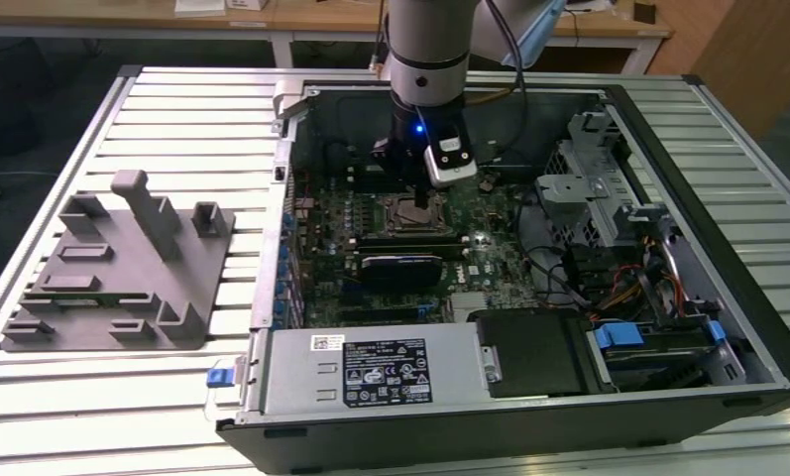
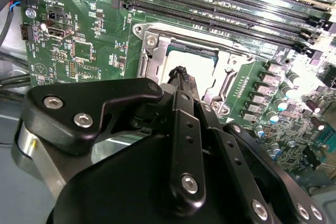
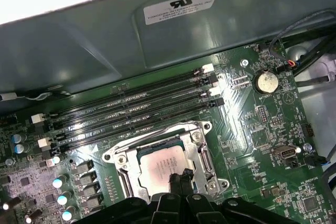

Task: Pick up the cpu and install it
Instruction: 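Install the second cpu locking lever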

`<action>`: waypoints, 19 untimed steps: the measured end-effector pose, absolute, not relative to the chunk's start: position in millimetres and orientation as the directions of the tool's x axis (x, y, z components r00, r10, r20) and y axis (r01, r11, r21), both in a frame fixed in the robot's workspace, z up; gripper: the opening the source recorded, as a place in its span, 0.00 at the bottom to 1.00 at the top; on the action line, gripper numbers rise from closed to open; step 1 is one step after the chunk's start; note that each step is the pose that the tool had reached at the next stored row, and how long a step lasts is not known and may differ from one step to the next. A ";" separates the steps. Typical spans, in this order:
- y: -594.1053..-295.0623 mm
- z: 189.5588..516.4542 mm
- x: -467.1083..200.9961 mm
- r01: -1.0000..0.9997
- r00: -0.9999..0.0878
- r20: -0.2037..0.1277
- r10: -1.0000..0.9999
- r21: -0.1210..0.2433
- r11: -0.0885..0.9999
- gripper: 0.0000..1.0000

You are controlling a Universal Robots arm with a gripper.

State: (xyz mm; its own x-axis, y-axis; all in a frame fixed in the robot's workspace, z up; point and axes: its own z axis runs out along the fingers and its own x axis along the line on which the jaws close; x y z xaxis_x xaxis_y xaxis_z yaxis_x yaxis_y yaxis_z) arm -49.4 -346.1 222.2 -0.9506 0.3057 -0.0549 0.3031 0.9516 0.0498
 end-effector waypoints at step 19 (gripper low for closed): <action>-361.0 234.1 -49.4 0.296 -0.953 -0.055 0.298 0.050 0.954 0.11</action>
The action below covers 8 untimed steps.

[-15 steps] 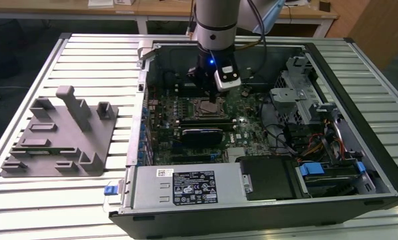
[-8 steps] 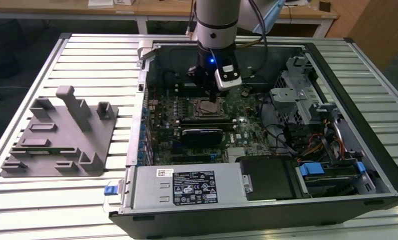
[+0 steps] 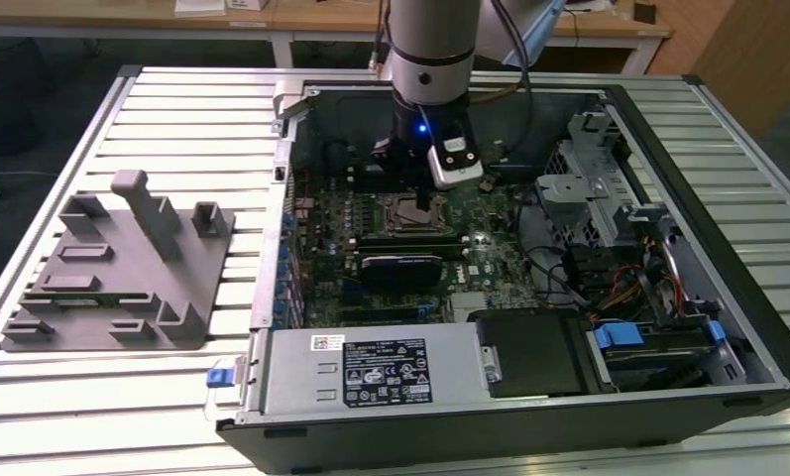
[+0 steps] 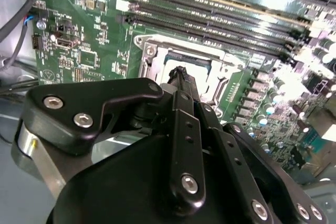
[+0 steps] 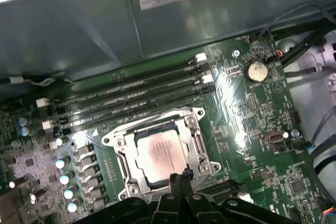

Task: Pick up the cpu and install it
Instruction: 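Install the second cpu locking lever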

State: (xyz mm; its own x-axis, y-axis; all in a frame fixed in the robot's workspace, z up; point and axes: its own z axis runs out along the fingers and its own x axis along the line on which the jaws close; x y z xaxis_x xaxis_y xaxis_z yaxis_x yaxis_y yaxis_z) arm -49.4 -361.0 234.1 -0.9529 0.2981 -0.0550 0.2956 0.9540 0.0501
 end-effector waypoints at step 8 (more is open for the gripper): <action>-368.8 232.2 -49.4 0.275 -0.959 -0.055 0.278 0.050 0.960 0.11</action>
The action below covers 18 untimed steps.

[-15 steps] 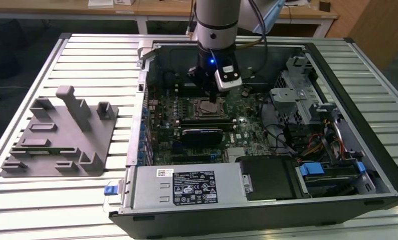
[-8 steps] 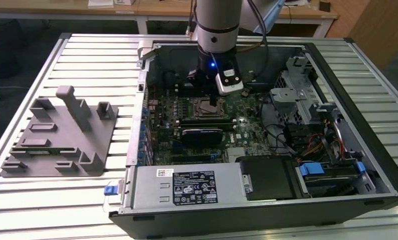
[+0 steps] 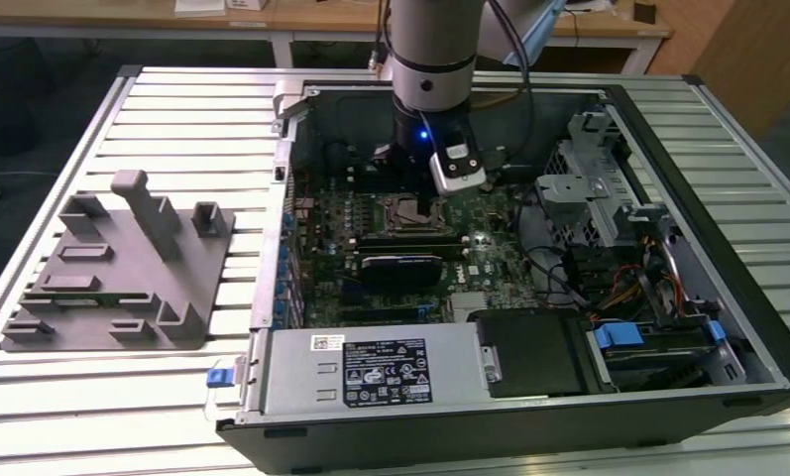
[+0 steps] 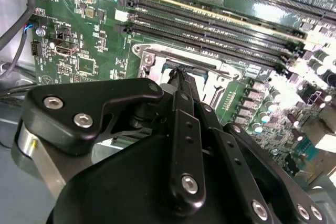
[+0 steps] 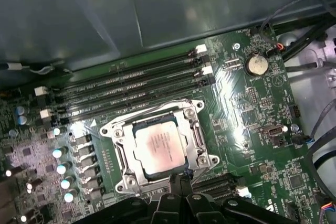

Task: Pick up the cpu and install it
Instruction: 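Install the second cpu locking lever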

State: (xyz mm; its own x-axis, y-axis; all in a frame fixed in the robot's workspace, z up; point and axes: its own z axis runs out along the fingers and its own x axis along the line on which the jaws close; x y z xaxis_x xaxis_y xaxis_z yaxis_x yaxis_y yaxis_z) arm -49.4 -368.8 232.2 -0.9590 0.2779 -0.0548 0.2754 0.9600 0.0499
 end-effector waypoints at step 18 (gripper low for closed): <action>-382.4 228.7 -57.2 0.191 -0.979 -0.056 0.194 0.050 0.980 0.11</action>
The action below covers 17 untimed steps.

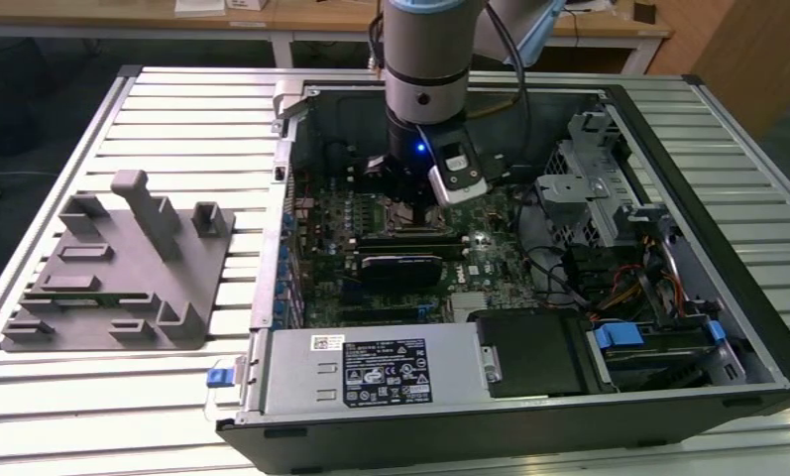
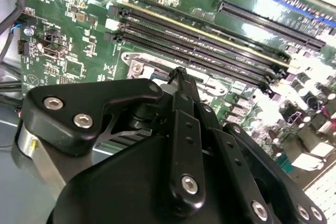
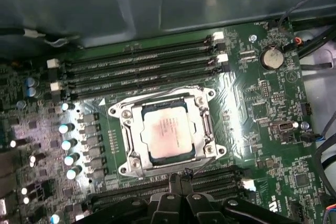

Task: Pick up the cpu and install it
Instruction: 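Install the second cpu locking lever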

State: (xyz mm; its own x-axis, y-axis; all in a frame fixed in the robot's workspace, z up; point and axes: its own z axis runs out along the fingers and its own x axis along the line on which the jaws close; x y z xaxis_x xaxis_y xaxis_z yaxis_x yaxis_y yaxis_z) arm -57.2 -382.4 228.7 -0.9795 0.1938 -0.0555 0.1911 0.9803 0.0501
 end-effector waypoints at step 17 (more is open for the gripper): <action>-392.0 225.2 -70.5 0.093 -0.994 -0.056 0.096 0.050 0.994 0.11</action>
